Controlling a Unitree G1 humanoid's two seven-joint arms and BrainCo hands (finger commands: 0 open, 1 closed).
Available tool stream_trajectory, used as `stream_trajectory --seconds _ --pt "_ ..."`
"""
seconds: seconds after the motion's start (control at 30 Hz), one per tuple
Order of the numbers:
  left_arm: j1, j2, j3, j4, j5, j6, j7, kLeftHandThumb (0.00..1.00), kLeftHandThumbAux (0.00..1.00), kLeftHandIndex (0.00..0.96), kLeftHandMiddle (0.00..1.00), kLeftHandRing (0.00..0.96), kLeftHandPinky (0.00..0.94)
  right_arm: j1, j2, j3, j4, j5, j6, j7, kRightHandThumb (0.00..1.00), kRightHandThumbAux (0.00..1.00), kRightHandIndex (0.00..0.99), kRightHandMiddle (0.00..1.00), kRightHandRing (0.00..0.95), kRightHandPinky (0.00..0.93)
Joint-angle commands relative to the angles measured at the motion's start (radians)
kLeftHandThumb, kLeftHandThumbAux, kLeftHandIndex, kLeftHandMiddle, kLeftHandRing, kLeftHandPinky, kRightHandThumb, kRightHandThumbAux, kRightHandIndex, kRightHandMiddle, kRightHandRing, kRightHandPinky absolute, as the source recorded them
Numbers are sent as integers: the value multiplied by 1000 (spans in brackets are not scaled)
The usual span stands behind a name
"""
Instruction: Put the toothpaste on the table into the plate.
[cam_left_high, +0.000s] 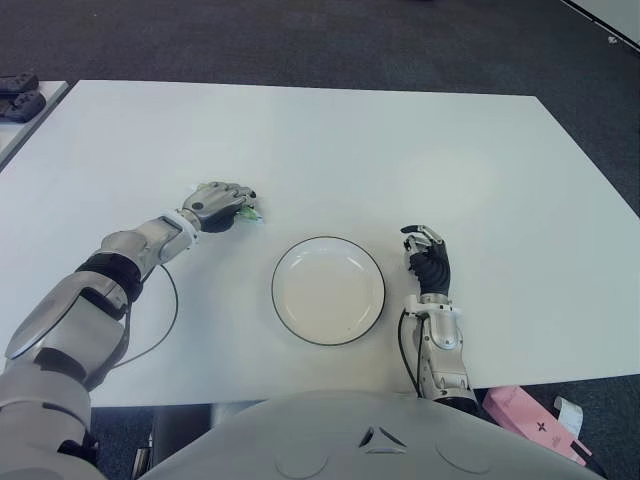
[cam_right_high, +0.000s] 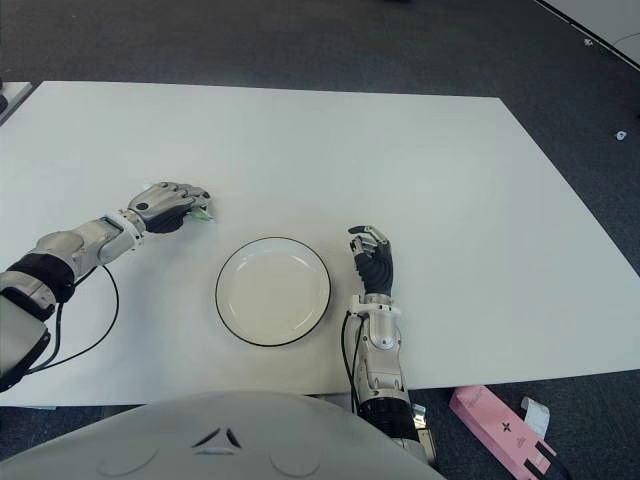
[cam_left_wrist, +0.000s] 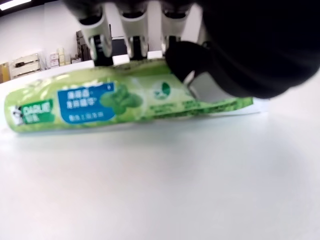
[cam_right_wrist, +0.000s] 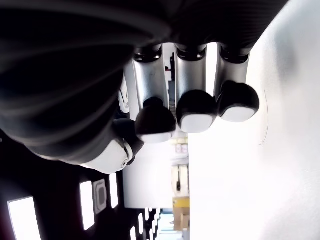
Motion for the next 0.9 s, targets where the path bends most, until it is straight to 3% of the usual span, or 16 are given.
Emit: stream_trajectory --seconds 0.03,0.3,0.47,0.9 --pt "12 -3 18 21 -14 0 -1 850 670 395 538 824 785 -16 9 -4 21 12 -16 5 706 722 438 917 895 883" --pt "18 13 69 -32 -60 -14 -14 850 670 395 540 841 803 -22 5 -7 37 17 -30 18 705 723 438 914 892 880" --pt "21 59 124 -163 -94 -27 -51 850 670 396 543 854 822 -25 10 -9 32 8 -14 3 705 723 438 912 890 880" --pt "92 86 215 -360 -70 43 7 852 665 409 557 892 882 -33 6 -6 43 12 -10 8 705 724 438 910 891 875"
